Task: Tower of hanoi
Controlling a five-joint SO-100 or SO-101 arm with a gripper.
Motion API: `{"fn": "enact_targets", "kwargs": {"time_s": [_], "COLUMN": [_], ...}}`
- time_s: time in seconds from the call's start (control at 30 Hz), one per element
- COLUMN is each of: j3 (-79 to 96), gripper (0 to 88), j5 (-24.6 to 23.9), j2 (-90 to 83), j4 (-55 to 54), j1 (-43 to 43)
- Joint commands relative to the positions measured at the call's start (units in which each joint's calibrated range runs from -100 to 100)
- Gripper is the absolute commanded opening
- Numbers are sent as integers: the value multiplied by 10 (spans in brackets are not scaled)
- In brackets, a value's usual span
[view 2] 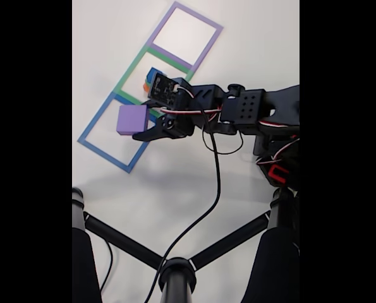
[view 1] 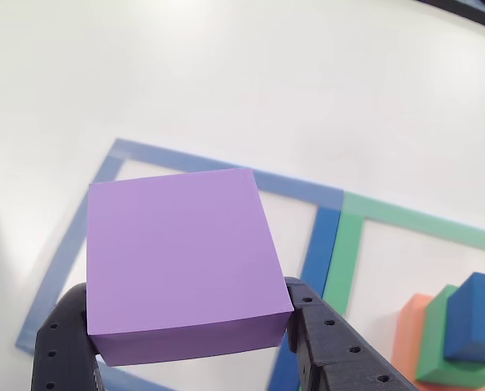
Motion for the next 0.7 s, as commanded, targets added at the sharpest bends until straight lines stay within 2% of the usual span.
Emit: {"fn": "enact_targets", "kwargs": {"time_s": [0.0, 0.37, 0.67], "j3": [-8, -53, -106], "gripper": [126, 128, 134], "j5": [12, 12, 12], "j2": [119, 343, 423], "j4": [-161, -371, -417], "j1": [-2, -15, -32]}}
